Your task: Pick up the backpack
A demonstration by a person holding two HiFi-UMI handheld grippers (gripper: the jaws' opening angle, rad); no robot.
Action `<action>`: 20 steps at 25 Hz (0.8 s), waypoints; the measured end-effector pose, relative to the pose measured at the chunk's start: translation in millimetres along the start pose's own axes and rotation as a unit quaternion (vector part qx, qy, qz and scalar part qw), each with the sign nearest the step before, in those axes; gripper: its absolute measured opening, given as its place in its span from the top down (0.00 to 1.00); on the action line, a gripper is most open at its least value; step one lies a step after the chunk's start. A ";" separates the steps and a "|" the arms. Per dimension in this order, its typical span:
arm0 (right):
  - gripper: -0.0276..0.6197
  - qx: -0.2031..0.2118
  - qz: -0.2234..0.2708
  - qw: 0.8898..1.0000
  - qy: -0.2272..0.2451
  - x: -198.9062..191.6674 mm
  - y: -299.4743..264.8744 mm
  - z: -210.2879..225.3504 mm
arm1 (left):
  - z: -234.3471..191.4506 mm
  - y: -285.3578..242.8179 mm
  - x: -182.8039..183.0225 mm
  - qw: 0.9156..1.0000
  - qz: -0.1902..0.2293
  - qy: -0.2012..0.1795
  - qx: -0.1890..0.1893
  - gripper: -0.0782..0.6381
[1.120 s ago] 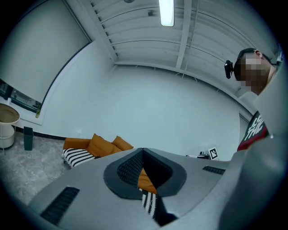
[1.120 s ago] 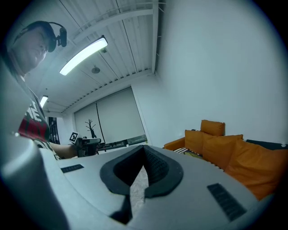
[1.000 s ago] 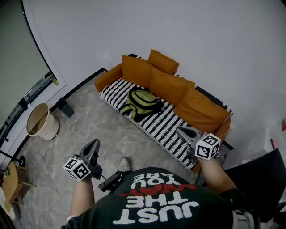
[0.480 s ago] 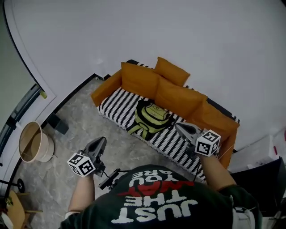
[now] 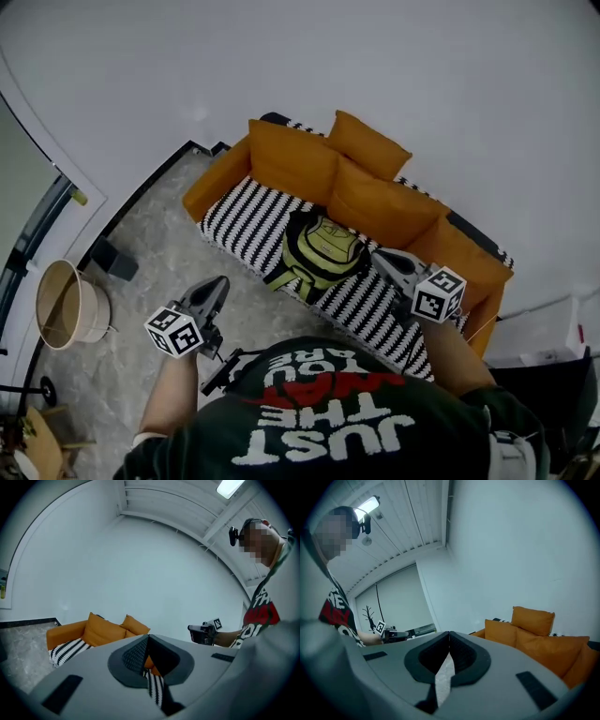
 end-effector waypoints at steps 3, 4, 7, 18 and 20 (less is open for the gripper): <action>0.91 0.023 -0.010 1.000 0.009 7.2 -18.8 37.3 | -3.9 -41.2 1.5 1.000 -0.008 -0.009 0.016 0.88; 0.91 0.033 -0.016 0.999 0.009 8.3 -25.7 48.7 | -4.1 -52.2 0.7 1.000 -0.010 -0.009 0.027 0.87; 0.91 0.069 -0.034 0.997 0.010 11.1 -47.8 78.0 | -6.6 -80.5 -4.8 0.998 -0.017 -0.010 0.059 0.87; 0.91 0.080 -0.096 0.992 0.004 -79.2 -121.5 139.8 | -87.6 -164.0 -107.8 0.983 -0.171 -0.047 0.050 0.87; 0.91 0.071 -0.107 0.992 -0.004 -111.4 -128.4 142.9 | -112.4 -173.5 -143.3 0.976 -0.207 -0.052 0.028 0.87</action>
Point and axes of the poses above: the fingertips, and each gripper's own axes: y backward along the fingers, z to its right, x out of its top, the point moved 3 cm from there along y, backward along the fingers, and after that the axes turned 9 degrees about z, right-handed, at the moved point
